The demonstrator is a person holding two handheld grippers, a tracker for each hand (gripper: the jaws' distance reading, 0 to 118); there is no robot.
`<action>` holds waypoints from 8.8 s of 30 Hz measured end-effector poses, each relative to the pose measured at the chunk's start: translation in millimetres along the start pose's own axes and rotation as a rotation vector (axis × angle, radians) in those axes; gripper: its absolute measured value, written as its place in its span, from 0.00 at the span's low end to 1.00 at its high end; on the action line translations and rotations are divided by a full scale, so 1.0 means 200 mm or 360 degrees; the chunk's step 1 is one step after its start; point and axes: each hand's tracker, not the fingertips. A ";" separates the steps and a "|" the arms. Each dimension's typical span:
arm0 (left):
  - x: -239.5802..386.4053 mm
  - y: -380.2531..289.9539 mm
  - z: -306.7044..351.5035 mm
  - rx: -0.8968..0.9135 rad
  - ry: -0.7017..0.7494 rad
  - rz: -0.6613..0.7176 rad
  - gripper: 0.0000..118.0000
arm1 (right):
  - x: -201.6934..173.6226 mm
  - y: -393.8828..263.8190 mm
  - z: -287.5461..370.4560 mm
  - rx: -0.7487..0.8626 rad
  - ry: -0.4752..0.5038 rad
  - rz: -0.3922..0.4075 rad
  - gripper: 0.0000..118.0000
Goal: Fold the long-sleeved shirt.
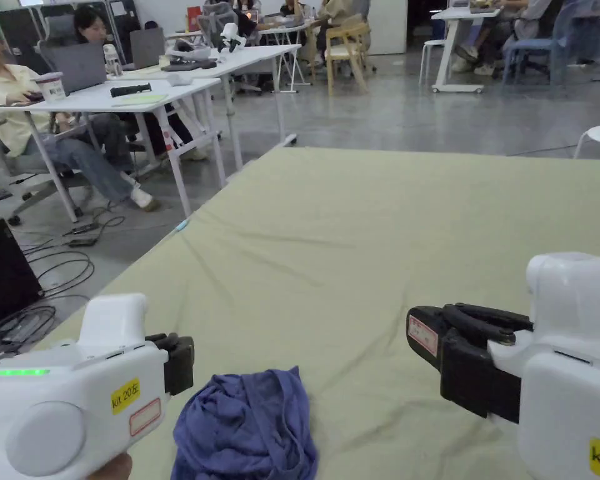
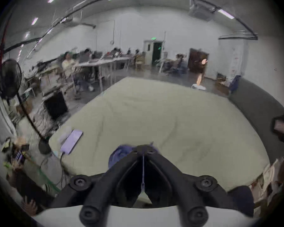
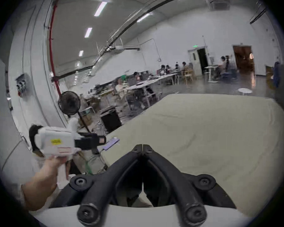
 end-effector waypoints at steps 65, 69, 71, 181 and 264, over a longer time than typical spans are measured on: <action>1.59 -0.03 -0.46 -0.0364 -0.1005 -0.0548 1.00 | 0.84 -0.28 0.88 0.0157 -0.0786 -0.0608 0.00; 1.31 -0.24 -0.57 -0.0550 -0.0863 -0.0447 0.00 | 0.89 -0.39 0.75 0.0014 -0.0769 -0.0708 0.00; 1.22 -0.32 -0.66 -0.0718 -0.0895 -0.0385 0.00 | 0.91 -0.44 0.70 -0.0048 -0.0764 -0.0735 0.00; 0.66 -0.12 -0.76 -0.0519 -0.0522 -0.0212 0.02 | 1.23 -0.68 0.03 -0.0948 -0.1037 -0.0811 0.02; 0.74 0.67 0.12 0.0395 -0.0700 0.0139 0.00 | 0.62 0.47 0.99 0.0370 -0.0870 -0.0236 0.00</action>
